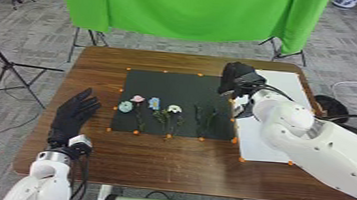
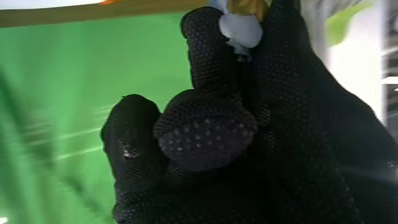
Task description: Arrange flowers
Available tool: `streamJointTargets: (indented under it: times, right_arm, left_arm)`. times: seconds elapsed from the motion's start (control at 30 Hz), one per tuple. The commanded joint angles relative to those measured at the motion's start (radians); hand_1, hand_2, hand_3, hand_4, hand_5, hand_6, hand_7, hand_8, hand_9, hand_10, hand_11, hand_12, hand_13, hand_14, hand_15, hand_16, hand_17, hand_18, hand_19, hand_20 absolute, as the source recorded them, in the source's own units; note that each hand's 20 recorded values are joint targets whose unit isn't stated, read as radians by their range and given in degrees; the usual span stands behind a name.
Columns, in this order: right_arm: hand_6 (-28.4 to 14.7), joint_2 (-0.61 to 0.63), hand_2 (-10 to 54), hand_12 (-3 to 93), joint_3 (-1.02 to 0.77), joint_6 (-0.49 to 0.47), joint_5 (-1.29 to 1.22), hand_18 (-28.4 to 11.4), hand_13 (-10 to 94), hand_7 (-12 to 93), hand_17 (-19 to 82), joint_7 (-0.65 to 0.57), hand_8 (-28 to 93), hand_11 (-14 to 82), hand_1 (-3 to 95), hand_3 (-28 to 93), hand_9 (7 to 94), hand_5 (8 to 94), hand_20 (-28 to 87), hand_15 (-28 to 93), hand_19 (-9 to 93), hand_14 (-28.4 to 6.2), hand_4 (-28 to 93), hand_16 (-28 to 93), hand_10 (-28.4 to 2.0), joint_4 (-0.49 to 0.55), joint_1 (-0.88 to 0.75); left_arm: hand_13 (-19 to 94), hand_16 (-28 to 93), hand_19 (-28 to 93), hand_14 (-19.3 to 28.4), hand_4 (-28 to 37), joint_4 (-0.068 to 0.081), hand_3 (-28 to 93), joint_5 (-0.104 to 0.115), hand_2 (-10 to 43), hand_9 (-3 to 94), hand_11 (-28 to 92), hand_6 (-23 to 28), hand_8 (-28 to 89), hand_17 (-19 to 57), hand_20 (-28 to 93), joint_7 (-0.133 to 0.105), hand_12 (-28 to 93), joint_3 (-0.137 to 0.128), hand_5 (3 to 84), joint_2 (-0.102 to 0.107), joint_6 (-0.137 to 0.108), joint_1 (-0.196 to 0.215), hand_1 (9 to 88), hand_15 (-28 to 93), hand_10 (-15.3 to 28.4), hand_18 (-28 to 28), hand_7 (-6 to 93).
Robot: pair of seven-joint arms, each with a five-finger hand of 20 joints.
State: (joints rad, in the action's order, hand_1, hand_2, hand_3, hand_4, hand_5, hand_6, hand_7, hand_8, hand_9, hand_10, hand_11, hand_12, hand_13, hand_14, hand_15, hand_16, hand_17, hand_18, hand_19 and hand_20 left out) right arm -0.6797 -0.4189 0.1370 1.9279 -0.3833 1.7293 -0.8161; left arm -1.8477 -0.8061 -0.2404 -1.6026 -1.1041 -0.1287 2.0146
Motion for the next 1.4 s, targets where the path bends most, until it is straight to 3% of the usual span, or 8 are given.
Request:
streamJointTargets:
  times: [0.03, 0.17, 0.73, 0.9, 1.23, 1.4]
  right_arm:
    - [1.9, -0.089, -9.5, 29.9, 0.117, -0.088, 0.023, -12.8, 94, 24, 65, 0.063, 2, 6.8, 57.8, 65, 89.0, 79.2, 55, 58, 93, -0.6, -21, 30, -10.6, -0.051, 0.171]
    - [2.2, -0.114, -9.5, 29.7, 0.142, -0.12, 0.041, -12.9, 94, 25, 64, 0.077, 2, 6.9, 57.6, 65, 88.7, 78.7, 56, 58, 93, -0.6, -21, 30, -10.4, -0.092, 0.175]
    - [3.1, -0.153, -9.5, 26.5, 0.163, -0.212, 0.066, -13.4, 93, 27, 63, 0.043, 1, 7.5, 54.9, 66, 84.2, 75.1, 56, 58, 93, -1.5, -20, 31, -9.6, -0.187, 0.164]
    - [2.4, -0.159, -9.5, 18.1, 0.158, -0.226, 0.058, -13.9, 91, 27, 62, 0.032, 0, 14.8, 49.3, 65, 78.1, 71.5, 55, 58, 93, -2.0, -19, 31, -11.3, -0.183, 0.169]
    - [1.9, -0.163, -9.4, 16.6, 0.146, -0.25, 0.03, -14.2, 91, 24, 61, 0.005, 0, 14.1, 41.2, 68, 74.5, 68.0, 54, 58, 93, -2.4, -18, 30, -12.3, -0.174, 0.17]
    - [2.4, -0.155, -9.4, 16.2, 0.137, -0.319, 0.032, -14.5, 90, 22, 60, 0.021, -12, 12.2, 33.1, 72, 70.0, 65.2, 53, 57, 93, -2.6, -16, 30, -12.9, -0.169, 0.172]
  left_arm:
    - [36, 2, 5, 16.7, -25.7, 0.007, 72, -0.002, -6.8, 44.0, 17, 1.0, -7, 5.5, 18, 0.006, 12, 0.005, 44.1, 0.002, 0.007, 0.003, 23.1, 17, 12.7, 12.7, 12.8]
    - [36, 2, 5, 16.7, -25.7, 0.01, 72, -0.014, -6.9, 44.0, 17, 1.0, -7, 5.5, 18, 0.009, 12, 0.005, 44.0, -0.002, 0.01, 0.001, 23.1, 17, 12.7, 12.7, 12.8]
    - [36, 2, 5, 16.8, -26.8, 0.016, 72, -0.005, -6.7, 44.0, 17, 1.2, -7, 5.5, 18, -0.004, 12, 0.008, 44.1, -0.009, 0.019, -0.006, 21.7, 17, 12.7, 12.7, 12.7]
    - [36, 2, 5, 16.8, -27.5, 0.018, 73, -0.005, -6.7, 44.0, 17, 1.1, -7, 5.5, 18, -0.001, 12, 0.008, 43.9, -0.007, 0.019, -0.007, 20.8, 17, 12.7, 12.7, 12.5]
    - [36, 2, 5, 16.8, -27.9, 0.019, 73, -0.007, -6.6, 44.0, 17, 1.1, -7, 5.5, 18, 0.001, 12, 0.015, 44.0, -0.01, 0.023, -0.011, 20.8, 16, 12.7, 12.8, 12.4]
    - [36, 2, 5, 16.9, -27.8, 0.016, 73, -0.004, -6.5, 44.1, 17, 1.0, -7, 5.5, 18, -0.002, 12, 0.01, 43.9, -0.01, 0.021, -0.004, 20.8, 17, 12.8, 12.8, 12.5]
